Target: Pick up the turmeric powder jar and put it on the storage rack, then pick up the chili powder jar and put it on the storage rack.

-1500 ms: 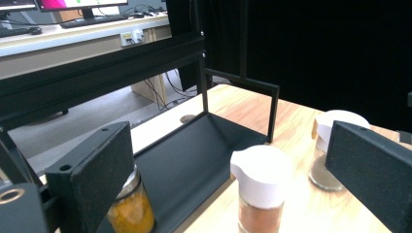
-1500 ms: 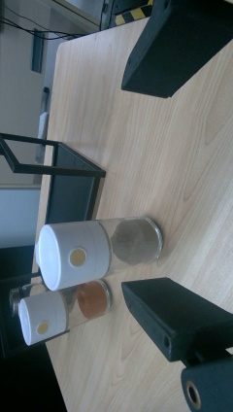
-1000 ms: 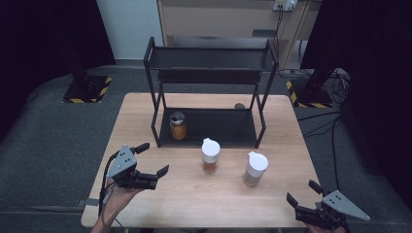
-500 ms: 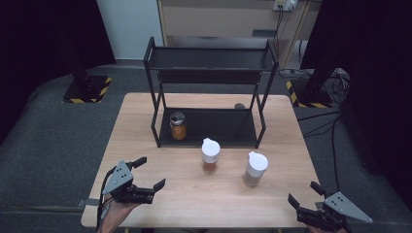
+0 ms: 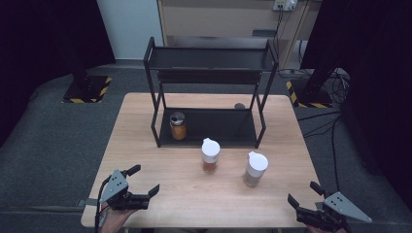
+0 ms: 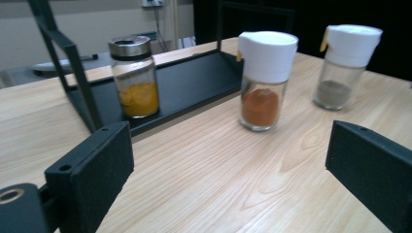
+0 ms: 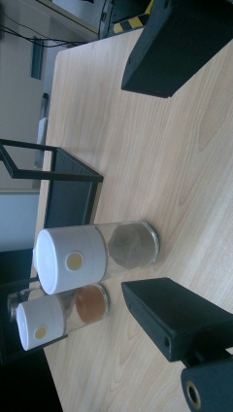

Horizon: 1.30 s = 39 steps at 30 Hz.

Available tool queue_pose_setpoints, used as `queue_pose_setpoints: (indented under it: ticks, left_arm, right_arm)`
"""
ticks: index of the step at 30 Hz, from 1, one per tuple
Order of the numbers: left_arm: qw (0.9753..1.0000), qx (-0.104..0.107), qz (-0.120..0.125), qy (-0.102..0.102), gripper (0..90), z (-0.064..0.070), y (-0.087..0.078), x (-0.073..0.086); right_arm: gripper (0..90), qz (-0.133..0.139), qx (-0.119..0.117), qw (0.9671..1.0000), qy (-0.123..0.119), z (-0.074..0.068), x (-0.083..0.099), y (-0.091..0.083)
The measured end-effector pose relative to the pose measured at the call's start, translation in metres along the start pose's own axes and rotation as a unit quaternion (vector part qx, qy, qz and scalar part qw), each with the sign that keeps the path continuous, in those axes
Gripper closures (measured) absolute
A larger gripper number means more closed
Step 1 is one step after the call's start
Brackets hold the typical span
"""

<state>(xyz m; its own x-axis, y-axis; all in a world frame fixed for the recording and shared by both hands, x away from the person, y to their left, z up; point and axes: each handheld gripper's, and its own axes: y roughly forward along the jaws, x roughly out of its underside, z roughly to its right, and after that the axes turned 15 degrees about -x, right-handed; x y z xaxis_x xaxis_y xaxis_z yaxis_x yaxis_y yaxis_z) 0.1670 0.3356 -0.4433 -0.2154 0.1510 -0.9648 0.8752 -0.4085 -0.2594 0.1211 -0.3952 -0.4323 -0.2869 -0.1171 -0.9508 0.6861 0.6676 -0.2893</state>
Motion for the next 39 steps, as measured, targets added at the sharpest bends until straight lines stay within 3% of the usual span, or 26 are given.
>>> queue_pose_setpoints:
  ticks: [18, 22, 39]
  left_arm:
    - [0.9996, 0.024, 0.011, -0.010, 2.8, -0.019, -0.003, 0.020]
    - [0.9990, 0.033, 0.015, -0.027, 2.7, -0.024, -0.003, 0.024]
    - [0.9988, 0.044, 0.014, -0.018, 2.8, -0.024, -0.003, 0.023]
  right_arm:
    - [7.5, 0.001, -0.006, 1.0000, 0.001, 0.002, 0.000, 0.001]
    - [7.5, 0.001, -0.007, 1.0000, 0.000, 0.003, 0.001, 0.000]
    - [7.4, 0.000, -0.005, 1.0000, 0.000, 0.001, 0.000, 0.000]
